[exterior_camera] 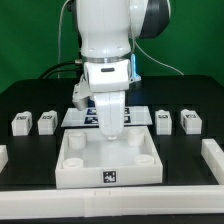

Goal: Assemble one leg

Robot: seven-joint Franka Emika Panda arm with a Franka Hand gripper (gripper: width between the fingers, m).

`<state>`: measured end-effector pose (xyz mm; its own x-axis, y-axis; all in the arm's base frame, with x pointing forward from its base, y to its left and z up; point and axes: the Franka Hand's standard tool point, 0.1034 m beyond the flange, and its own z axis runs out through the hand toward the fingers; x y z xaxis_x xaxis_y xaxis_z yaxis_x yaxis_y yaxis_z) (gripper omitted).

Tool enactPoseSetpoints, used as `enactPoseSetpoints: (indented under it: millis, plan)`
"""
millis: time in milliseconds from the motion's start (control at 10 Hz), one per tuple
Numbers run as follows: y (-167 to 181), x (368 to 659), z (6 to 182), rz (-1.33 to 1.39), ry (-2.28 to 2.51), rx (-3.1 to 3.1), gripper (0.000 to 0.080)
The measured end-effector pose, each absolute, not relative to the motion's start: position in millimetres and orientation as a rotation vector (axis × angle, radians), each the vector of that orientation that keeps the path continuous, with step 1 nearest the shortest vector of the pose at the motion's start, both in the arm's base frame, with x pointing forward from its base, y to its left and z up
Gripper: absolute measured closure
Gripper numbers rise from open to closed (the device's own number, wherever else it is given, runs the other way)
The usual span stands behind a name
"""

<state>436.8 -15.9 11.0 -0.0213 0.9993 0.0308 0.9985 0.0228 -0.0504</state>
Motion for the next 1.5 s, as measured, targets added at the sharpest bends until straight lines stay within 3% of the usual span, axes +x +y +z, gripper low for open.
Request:
enactPoseSetpoints:
  millis: [500, 1100, 1500]
  plan:
    - [-15.5, 436.9, 11.0, 0.022, -2.205, -2.156, 0.0739]
    - [68.7, 481.0, 10.5, -0.083, -2.161, -2.192, 0.0739]
    - [75.7, 489.6, 10.7, -0.094, -2.135, -2.221, 0.0739]
